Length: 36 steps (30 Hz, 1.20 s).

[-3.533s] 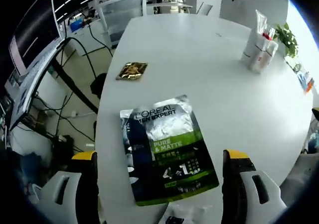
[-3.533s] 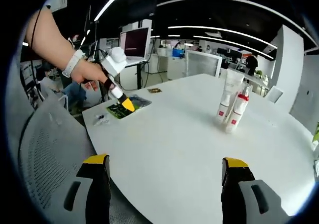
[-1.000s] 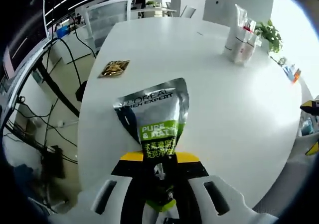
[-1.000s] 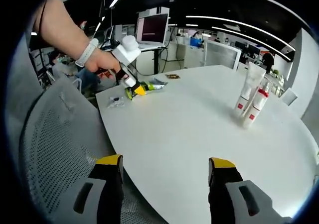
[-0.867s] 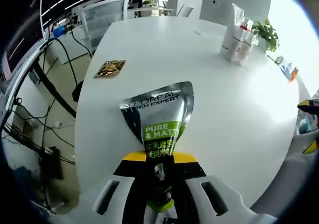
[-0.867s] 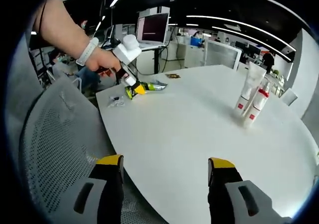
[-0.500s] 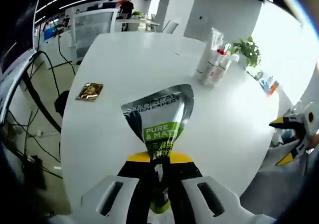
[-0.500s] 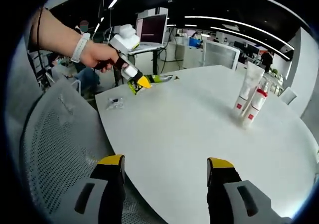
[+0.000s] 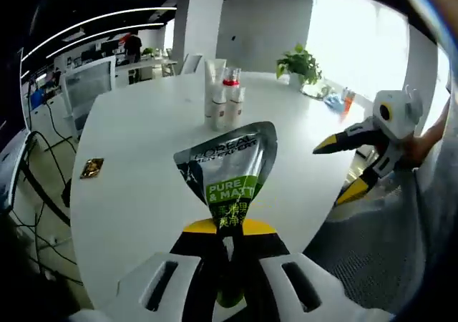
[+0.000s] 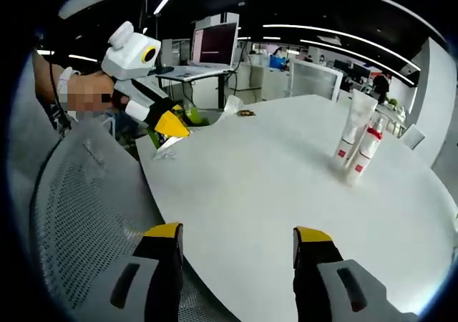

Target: Arrange the skincare products in the storage area until every visible bottle or jar stands upright without overlapping.

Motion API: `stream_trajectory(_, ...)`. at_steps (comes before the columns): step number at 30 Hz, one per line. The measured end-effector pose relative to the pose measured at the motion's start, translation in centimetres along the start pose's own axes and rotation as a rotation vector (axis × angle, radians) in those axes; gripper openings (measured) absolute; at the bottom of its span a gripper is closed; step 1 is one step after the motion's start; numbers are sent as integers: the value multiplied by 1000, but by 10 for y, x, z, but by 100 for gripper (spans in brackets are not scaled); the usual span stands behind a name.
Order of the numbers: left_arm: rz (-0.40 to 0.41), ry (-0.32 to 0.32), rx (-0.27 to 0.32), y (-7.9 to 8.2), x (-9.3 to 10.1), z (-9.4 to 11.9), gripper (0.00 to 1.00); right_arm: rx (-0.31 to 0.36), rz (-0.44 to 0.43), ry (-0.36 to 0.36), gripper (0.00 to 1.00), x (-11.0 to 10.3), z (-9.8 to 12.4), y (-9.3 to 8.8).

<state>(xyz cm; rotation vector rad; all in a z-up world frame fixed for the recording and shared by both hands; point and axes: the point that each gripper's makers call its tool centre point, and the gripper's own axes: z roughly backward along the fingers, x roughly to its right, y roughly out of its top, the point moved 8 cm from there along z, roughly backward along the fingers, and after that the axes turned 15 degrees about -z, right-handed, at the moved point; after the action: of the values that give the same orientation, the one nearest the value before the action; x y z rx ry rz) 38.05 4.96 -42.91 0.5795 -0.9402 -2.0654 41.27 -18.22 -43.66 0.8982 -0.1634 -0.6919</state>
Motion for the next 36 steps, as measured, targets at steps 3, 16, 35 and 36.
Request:
stream_trajectory(3,34,25,-5,-7,6,1,4,-5,0,7,57,-1,0,-1)
stream_trajectory(16,-250,69,-59,0,30,-10,5,-17,-16,28,54,-2,0,-2)
stream_trajectory(35,-607,5,119,20,57,-9,5,65,-730,428,53,7,13,23)
stream_trajectory(36,-622,-3,128,20,60,-9,5,62,-761,467,50,6,14,25)
